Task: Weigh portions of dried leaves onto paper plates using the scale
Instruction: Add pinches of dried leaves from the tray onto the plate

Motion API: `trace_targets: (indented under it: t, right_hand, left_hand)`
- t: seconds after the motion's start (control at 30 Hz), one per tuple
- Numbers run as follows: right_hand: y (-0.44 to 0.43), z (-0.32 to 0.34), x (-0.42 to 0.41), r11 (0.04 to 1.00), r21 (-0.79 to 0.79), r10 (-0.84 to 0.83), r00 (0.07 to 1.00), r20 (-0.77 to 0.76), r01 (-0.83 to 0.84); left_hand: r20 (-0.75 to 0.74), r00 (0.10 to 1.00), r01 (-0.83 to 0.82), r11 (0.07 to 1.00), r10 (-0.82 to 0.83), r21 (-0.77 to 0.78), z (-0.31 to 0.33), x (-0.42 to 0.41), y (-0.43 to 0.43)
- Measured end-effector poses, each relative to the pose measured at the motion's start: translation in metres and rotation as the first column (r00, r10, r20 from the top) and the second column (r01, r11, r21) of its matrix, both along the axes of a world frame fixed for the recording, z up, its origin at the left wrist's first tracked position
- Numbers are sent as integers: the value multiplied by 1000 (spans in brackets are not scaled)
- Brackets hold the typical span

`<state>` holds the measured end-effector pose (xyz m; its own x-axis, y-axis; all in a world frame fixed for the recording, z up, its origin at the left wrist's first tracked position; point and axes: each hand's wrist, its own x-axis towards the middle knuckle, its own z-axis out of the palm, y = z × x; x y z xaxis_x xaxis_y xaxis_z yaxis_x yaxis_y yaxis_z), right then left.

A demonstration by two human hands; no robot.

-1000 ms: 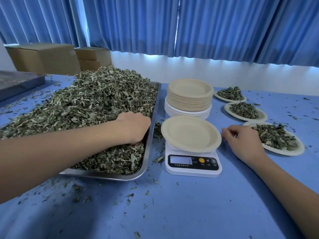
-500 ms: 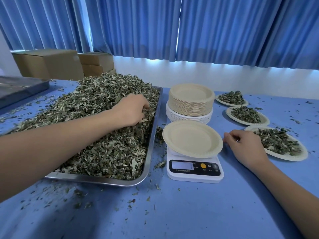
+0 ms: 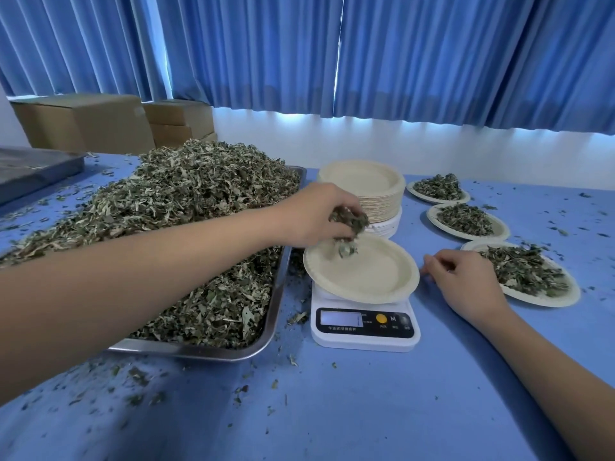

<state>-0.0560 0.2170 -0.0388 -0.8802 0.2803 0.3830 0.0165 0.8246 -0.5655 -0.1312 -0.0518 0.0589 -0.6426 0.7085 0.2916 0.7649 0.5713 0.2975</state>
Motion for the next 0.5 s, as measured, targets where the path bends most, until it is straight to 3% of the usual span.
trace_targets:
  t: [0.1,0.17,0.23,0.3,0.4,0.5]
  right_hand:
    - [2,-1,-1,1000,-2,10,1000,-3,-10]
    - [4,-2,0,1000,0,15,1000,-9,-15]
    - [4,-2,0,1000,-2,20,1000,-15,-20]
    - [5,-2,-1,1000,-8,25,1000,-16,-26]
    - [5,-2,-2,999,-13,30,999,-13,-30]
    - [6,-2,-2,999,-8,35,999,-14,-35]
  left_hand:
    - [178,982,81,994,-68,-67,-7,1,5]
    - [236,971,38,999,-39,9,-6,-4,3]
    - [190,978,-110,984,82,142,-3,-13,-1]
    - [37,963,-269,944,267,189,-3,-24,-11]
    - [-234,845,-509,857,481,-77,-12,-42,-34]
    - [-199,833,-549,725,516,-416,-28,-47,-51]
